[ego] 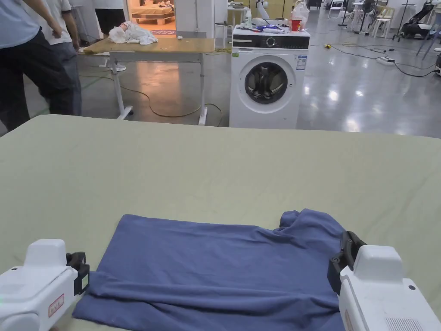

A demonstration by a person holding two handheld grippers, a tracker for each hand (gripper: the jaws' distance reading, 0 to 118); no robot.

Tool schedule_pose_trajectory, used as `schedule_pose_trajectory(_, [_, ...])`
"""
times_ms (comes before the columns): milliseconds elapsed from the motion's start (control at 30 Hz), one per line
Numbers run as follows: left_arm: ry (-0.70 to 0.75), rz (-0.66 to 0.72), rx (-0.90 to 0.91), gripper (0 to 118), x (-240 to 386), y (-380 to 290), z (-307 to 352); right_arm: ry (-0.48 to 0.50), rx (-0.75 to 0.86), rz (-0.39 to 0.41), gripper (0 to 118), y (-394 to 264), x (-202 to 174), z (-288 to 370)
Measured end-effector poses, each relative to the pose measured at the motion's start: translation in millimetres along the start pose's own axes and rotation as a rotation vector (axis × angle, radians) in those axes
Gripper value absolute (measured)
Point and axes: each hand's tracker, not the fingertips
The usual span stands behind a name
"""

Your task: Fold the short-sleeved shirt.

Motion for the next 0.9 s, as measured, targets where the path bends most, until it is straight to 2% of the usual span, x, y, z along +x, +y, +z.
schedule_pose_trajectory(67, [-0.044, 0.019, -0.124, 0, -16.8, -6.3, -20.2, 0.001, -0.017, 0.005, 2, -5.4, 0.6, -0.8])
schedule_pose_trajectory(133, [-0.071, 0.063, -0.250, 12, -28.9, -12.9, -40.5, 0.007, -0.041, 0.014, 2, -9.4, 1.8, -1.1])
schedule_pose_trajectory(233, [-0.056, 0.063, -0.347, 61, -18.6, -17.8, -52.4, 0.006, -0.066, 0.018, 2, -14.9, 3.6, -1.3])
schedule_pose_trajectory(267, [-0.050, 0.051, -0.363, 70, -17.2, -19.8, -59.3, 0.005, -0.072, 0.017, 2, -16.3, 5.0, -1.4])
schedule_pose_trajectory(400, [-0.046, 0.009, -0.499, 70, 0.4, -28.7, -74.8, -0.004, -0.103, 0.023, 2, -22.0, 11.4, -0.9])
schedule_pose_trajectory(533, [-0.015, -0.024, -0.465, 65, 17.4, -24.1, -63.9, -0.018, -0.128, 0.029, 2, -27.9, 20.1, 0.6])
schedule_pose_trajectory(633, [-0.031, -0.042, -0.460, 42, 26.0, -25.5, -53.4, -0.030, -0.150, 0.014, 2, -32.4, 28.4, 1.2])
schedule_pose_trajectory(667, [-0.036, -0.041, -0.459, 29, 29.8, -26.3, -52.0, -0.032, -0.159, 0.010, 2, -34.1, 31.1, 1.2])
schedule_pose_trajectory(767, [-0.076, -0.026, -0.464, 4, 30.6, -26.3, -51.4, -0.039, -0.204, -0.001, 2, -39.4, 42.9, -1.2])
schedule_pose_trajectory(833, [-0.088, -0.016, -0.467, 3, 28.1, -25.0, -50.1, -0.044, -0.259, -0.003, 4, -41.4, 55.8, -2.2])
schedule_pose_trajectory(867, [-0.089, -0.024, -0.464, 3, 28.1, -24.2, -47.8, -0.046, -0.294, 0.000, 15, -42.4, 61.3, -3.6])
schedule_pose_trajectory(900, [-0.096, -0.025, -0.459, 3, 26.7, -23.6, -43.7, -0.044, -0.346, 0.001, 32, -43.7, 69.5, -6.1])
